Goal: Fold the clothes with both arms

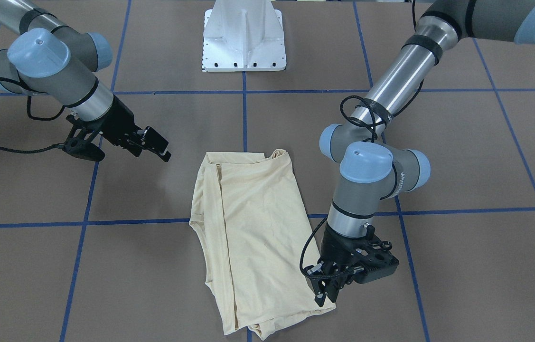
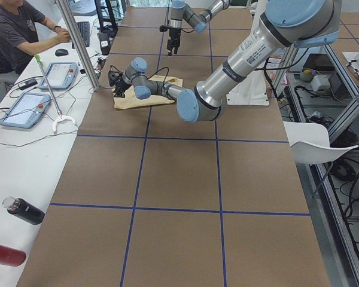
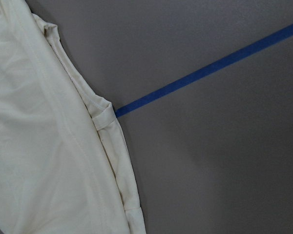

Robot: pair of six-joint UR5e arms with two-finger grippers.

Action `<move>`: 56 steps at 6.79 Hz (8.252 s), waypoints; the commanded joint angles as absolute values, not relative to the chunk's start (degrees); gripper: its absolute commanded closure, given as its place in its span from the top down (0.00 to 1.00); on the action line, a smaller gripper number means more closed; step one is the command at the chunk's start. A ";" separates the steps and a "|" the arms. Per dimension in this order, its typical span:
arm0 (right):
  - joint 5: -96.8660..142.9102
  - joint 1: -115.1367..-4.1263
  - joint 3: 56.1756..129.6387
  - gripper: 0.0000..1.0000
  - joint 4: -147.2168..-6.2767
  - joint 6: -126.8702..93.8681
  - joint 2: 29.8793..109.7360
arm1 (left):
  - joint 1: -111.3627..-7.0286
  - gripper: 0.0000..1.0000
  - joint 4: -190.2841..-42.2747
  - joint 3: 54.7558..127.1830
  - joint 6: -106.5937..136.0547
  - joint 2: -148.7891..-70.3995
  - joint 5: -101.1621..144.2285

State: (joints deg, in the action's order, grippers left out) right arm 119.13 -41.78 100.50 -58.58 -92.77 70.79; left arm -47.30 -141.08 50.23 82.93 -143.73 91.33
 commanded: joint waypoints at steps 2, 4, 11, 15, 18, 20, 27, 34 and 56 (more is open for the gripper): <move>114.97 -39.90 99.93 1.00 -63.78 -90.03 66.12 | -50.70 1.00 -140.63 59.87 79.30 -137.77 99.68; 108.24 -37.89 98.89 1.00 -76.93 -75.13 58.05 | -50.80 1.00 -140.36 72.36 78.14 -128.45 107.29; 92.02 -27.33 88.77 0.96 -78.31 -56.69 53.08 | -50.45 1.00 -136.58 83.41 78.75 -122.25 111.79; 92.55 -28.56 86.41 0.90 -78.13 -56.69 52.82 | -50.36 1.00 -136.58 83.41 78.84 -122.17 112.06; 96.14 -30.84 86.22 0.98 -78.57 -56.08 53.17 | -50.36 1.00 -136.58 83.50 78.92 -122.43 112.94; 100.44 -35.04 86.92 0.98 -79.98 -54.24 55.88 | -50.36 1.00 -136.58 84.55 79.10 -122.43 114.60; 98.36 -36.05 72.62 0.99 -76.83 -51.51 40.44 | -50.27 1.00 -136.58 84.55 78.84 -122.52 114.79; 100.36 -33.93 72.51 0.49 -76.90 -50.01 41.39 | -50.27 1.00 -136.49 84.55 78.93 -122.61 114.79; 95.71 -38.85 51.10 1.00 -65.13 -50.89 31.31 | -51.15 1.00 -136.76 89.72 75.85 -122.17 114.79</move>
